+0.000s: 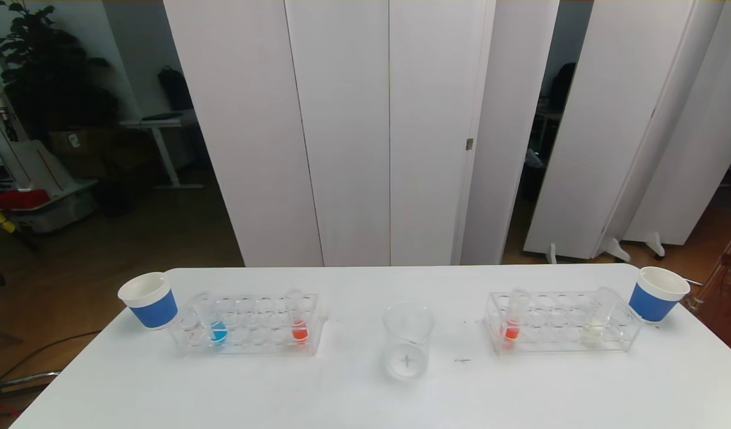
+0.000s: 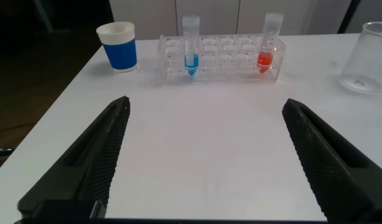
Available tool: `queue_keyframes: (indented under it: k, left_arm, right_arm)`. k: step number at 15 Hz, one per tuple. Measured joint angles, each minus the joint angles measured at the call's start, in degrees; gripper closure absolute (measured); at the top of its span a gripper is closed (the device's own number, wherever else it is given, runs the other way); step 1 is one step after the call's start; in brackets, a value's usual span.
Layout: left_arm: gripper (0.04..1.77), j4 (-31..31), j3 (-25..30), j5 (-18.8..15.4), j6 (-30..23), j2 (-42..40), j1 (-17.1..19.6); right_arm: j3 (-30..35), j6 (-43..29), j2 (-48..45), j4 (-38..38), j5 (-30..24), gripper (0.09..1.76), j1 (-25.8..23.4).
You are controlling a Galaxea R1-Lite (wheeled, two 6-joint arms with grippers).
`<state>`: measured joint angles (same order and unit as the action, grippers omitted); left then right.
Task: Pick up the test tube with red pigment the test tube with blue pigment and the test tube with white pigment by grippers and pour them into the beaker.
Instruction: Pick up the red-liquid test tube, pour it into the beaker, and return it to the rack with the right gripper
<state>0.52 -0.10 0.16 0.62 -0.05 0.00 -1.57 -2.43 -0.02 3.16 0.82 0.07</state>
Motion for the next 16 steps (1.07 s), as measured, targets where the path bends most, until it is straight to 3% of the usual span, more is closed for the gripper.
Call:
queue_keyframes:
  k: [16]
  left_arm:
    - [0.06,0.0,0.0,0.0,0.0,0.0,0.0]
  right_arm:
    - [0.0,0.0,0.0,0.0,0.0,0.10,0.0]
